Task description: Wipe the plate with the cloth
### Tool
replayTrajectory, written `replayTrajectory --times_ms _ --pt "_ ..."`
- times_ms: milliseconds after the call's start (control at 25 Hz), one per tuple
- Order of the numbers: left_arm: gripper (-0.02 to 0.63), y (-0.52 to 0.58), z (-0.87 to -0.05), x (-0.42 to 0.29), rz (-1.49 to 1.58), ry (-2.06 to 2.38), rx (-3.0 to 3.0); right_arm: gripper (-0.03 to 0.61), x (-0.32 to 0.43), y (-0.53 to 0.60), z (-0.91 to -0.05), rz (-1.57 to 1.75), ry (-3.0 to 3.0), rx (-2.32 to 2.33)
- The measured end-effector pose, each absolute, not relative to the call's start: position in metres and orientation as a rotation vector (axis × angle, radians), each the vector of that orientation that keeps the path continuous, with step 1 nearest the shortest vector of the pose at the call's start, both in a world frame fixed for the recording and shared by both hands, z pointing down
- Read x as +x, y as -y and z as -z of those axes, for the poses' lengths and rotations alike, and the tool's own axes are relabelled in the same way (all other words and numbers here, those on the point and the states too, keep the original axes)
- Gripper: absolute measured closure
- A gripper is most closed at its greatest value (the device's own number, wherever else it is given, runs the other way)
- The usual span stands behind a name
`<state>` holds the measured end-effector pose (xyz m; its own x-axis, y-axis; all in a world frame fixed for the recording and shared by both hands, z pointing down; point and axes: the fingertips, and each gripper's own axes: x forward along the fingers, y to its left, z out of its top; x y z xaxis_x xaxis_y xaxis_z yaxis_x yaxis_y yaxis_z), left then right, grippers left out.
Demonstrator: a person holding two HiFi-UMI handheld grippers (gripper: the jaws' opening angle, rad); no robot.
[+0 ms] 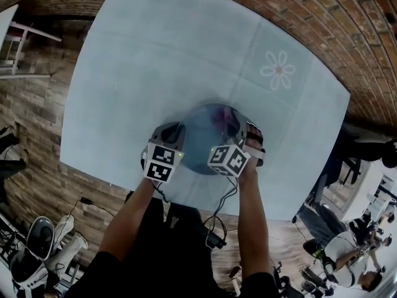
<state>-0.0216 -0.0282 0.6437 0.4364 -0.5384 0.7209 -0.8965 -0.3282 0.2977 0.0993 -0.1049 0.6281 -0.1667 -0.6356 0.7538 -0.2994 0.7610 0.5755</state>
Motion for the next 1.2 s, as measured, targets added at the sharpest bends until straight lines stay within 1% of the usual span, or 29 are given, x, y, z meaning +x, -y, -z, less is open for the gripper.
replayTrajectory --times_ms 800,1200 --pt "0.56 0.029 -0.646 -0.025 -0.618 1.221 1.959 0.517 0.159 0.054 -0.63 0.385 1.59 0.617" --pt "0.56 0.03 -0.646 -0.024 -0.625 1.228 1.957 0.517 0.165 0.011 -0.63 0.362 1.606 0.508"
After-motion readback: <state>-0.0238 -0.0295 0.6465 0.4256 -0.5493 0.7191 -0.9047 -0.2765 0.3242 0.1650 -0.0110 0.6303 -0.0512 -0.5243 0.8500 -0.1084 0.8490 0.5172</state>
